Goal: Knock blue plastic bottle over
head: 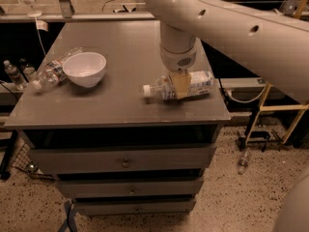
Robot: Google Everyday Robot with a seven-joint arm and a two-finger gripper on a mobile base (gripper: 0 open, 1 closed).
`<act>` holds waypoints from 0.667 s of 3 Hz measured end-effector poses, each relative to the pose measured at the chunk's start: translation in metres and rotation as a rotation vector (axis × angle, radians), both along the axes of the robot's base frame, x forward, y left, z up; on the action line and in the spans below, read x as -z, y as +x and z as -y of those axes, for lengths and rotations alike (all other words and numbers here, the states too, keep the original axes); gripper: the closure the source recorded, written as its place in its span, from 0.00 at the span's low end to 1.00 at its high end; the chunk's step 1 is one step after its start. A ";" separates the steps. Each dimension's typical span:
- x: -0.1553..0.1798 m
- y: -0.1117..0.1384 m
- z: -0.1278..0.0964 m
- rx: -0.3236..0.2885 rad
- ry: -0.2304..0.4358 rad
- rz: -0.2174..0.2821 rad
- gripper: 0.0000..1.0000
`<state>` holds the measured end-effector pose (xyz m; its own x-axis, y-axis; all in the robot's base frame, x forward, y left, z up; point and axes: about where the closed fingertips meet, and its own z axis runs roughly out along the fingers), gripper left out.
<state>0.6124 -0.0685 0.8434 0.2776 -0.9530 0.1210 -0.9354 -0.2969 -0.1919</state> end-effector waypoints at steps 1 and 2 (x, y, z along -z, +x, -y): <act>-0.001 0.000 0.001 -0.001 -0.005 0.000 0.81; 0.000 0.000 0.001 -0.001 -0.004 0.002 0.59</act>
Offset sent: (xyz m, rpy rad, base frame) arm 0.0000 -0.0006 0.0005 -0.0048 -0.0003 0.0009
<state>0.6124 -0.0693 0.8439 0.2781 -0.9523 0.1256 -0.9348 -0.2984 -0.1925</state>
